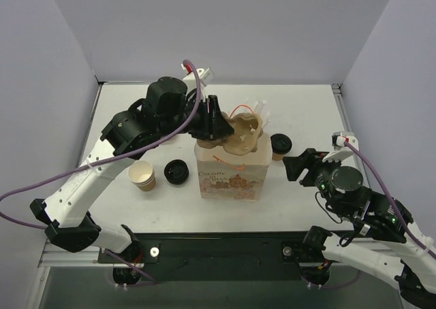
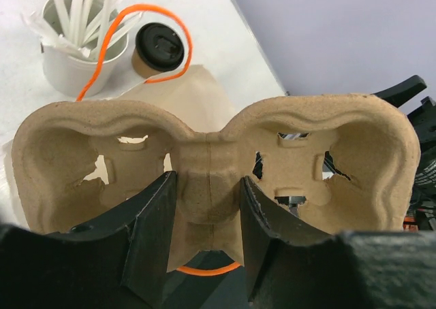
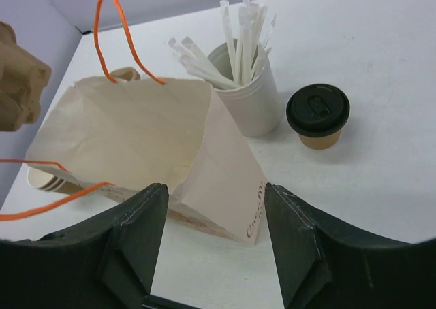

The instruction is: Pack the takeout coffee

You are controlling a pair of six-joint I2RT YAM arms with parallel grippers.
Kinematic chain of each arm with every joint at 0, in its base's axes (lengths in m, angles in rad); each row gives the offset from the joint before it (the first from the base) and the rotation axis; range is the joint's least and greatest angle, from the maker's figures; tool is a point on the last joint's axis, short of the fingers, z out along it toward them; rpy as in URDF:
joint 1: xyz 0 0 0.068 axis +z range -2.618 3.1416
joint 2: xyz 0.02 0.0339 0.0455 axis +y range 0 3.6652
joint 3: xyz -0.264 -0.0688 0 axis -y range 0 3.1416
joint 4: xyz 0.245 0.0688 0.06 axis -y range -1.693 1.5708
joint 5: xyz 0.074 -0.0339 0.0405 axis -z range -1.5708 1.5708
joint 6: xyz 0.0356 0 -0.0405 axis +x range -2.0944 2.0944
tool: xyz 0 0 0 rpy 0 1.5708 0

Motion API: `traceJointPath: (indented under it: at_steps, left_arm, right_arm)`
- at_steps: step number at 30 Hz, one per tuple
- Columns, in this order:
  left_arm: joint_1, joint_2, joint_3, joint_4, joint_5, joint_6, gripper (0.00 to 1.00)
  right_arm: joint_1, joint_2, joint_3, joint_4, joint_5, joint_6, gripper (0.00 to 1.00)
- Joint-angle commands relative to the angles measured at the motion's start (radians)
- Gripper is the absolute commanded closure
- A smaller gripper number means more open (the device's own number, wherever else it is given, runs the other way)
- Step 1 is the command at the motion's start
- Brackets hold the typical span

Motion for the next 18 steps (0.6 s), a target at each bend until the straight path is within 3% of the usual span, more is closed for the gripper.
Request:
traceJointPath:
  at_steps: [1,7,14,18]
  left_arm:
    - [-0.003,-0.012,0.079,0.087,0.027,-0.046,0.61]
    - [-0.004,-0.029,0.03,0.152,0.059,-0.121,0.61]
    - [-0.012,-0.01,-0.057,0.174,0.016,-0.207,0.63]
    - [-0.015,0.008,-0.06,0.128,-0.033,-0.202,0.64]
  right_arm:
    - [0.004,0.024,0.063,0.104,0.137,-0.009,0.41]
    - [0.004,0.094,0.148,0.122,0.164,-0.027,0.41]
    - [-0.019,0.229,0.261,0.085,0.039,-0.038,0.43]
    - [-0.108,0.292,0.276,0.001,-0.09,0.017,0.43]
